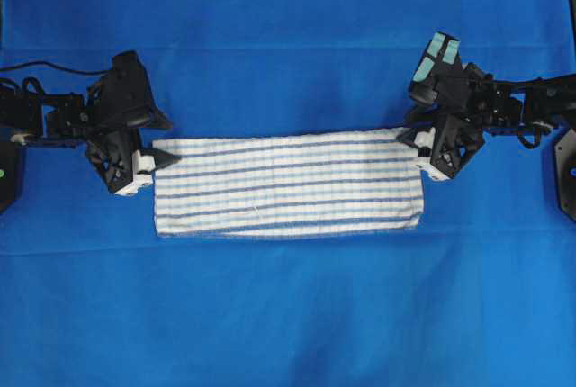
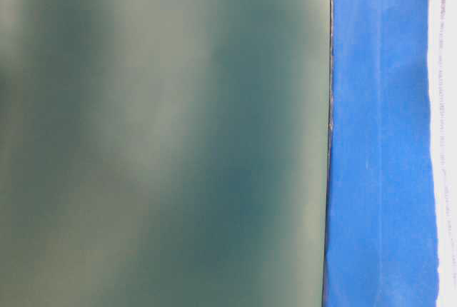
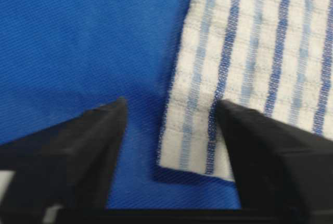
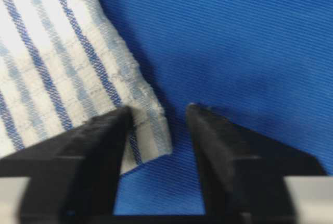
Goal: Fold the blue towel.
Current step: 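Grasp the folded strip's left and right ends with both grippers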
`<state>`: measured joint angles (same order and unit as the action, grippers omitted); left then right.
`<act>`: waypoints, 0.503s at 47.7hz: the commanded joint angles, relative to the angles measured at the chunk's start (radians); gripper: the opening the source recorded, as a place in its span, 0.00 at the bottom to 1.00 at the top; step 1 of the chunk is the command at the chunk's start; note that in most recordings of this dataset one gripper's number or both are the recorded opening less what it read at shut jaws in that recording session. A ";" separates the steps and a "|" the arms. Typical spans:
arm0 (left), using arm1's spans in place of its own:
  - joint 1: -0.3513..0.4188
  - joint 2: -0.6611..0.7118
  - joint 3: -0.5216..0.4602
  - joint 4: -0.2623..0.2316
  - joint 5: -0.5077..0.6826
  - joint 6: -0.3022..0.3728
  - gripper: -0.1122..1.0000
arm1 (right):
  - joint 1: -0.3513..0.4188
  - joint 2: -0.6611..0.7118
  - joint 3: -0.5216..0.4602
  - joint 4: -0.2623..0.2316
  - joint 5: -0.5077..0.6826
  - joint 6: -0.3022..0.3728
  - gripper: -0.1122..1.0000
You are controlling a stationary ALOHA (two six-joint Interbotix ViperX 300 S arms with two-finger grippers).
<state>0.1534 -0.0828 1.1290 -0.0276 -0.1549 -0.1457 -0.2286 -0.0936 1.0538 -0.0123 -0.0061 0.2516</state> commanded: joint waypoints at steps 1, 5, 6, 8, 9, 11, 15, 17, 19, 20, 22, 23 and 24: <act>-0.005 -0.008 -0.012 -0.002 0.025 -0.006 0.58 | 0.008 -0.006 -0.011 -0.002 0.003 0.000 0.47; -0.005 -0.008 -0.017 -0.002 0.057 -0.005 0.37 | 0.011 -0.008 -0.011 -0.003 0.003 0.000 0.27; -0.005 -0.008 -0.017 -0.003 0.064 -0.005 0.33 | 0.011 -0.009 -0.011 -0.002 0.003 0.000 0.22; -0.005 -0.008 -0.020 -0.003 0.075 -0.003 0.24 | 0.011 -0.011 -0.011 -0.003 0.003 -0.002 0.14; -0.005 -0.009 -0.021 -0.002 0.083 -0.003 0.20 | 0.011 -0.012 -0.011 -0.003 0.003 -0.002 0.13; -0.005 -0.008 -0.023 -0.002 0.089 -0.003 0.13 | 0.012 -0.014 -0.011 -0.003 0.003 -0.003 0.13; -0.005 -0.009 -0.026 -0.003 0.095 -0.006 0.11 | 0.011 -0.025 -0.011 -0.002 0.003 -0.003 0.13; -0.005 -0.011 -0.029 -0.002 0.098 -0.005 0.11 | 0.011 -0.032 -0.011 -0.002 0.003 -0.003 0.13; -0.005 -0.014 -0.032 -0.002 0.106 -0.005 0.11 | 0.012 -0.043 -0.012 -0.003 0.005 -0.002 0.13; -0.005 -0.018 -0.034 -0.002 0.109 -0.005 0.11 | 0.011 -0.049 -0.012 -0.002 0.008 -0.002 0.13; -0.005 -0.031 -0.040 -0.002 0.124 -0.005 0.11 | 0.011 -0.069 -0.015 -0.003 0.017 0.000 0.13; -0.005 -0.038 -0.044 -0.002 0.137 -0.005 0.11 | 0.011 -0.086 -0.018 -0.003 0.031 0.002 0.13; -0.005 -0.052 -0.052 -0.002 0.155 -0.006 0.11 | 0.012 -0.101 -0.020 -0.003 0.043 0.002 0.13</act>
<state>0.1442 -0.0982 1.0953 -0.0276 -0.0383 -0.1519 -0.2194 -0.1381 1.0523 -0.0123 0.0138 0.2516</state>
